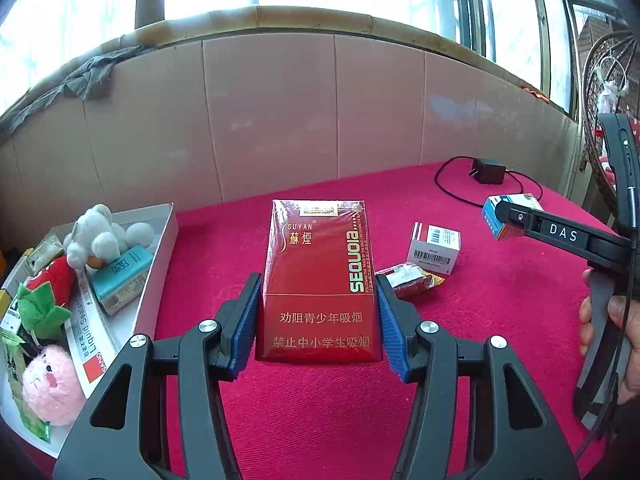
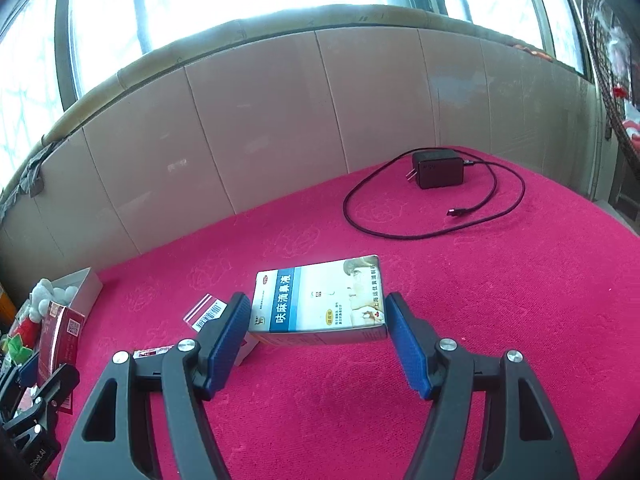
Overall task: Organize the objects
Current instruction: 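Carry the red pack with left tool while right tool carries the medicine box to the tray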
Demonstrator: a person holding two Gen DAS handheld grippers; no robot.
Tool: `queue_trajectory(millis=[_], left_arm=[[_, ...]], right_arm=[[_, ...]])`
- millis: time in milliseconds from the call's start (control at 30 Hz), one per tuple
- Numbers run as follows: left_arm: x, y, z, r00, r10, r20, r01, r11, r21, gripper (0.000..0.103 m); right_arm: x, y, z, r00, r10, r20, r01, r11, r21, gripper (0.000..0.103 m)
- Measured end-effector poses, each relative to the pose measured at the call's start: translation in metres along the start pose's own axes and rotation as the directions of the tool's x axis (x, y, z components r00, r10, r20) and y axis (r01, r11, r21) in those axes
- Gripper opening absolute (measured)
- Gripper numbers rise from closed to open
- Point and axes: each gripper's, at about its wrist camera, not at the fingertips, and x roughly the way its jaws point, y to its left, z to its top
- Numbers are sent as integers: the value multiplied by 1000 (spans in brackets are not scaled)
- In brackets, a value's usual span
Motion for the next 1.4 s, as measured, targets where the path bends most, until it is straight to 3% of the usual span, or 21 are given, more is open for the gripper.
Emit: queue_trajectory(millis=[100,267,533,800,1000,1200,1400], left_arm=[[-4,4,0,1000,-15,19,15,1000,-20,54],[-9,13,-1,998,-49,43,52,997,-62,54],[-27,29,3,990,-104,93,114,987,-111,54],[-61,75,12,978,-12,211,42,989,-138,54],[-61,108,11,979,23,203,22,976,-217,54],[-74,130,13,969,75,235,-12,966,-259,54],[-74,154,12,971,117,211,-44,945,-324,54]], right_arm=[[-10,10,-3,999,-17,34,19,999,-39,69],[-22,24,-14,1000,29,-2,-29,998,-48,69],[-54,74,-15,994,110,7,-109,987,-119,69],[-65,104,-17,988,157,-5,-156,974,-163,69],[-66,121,-17,988,152,-13,-152,969,-192,69],[-66,138,-16,986,163,-24,-164,964,-210,69],[-66,160,-9,981,192,-38,-195,951,-242,69]])
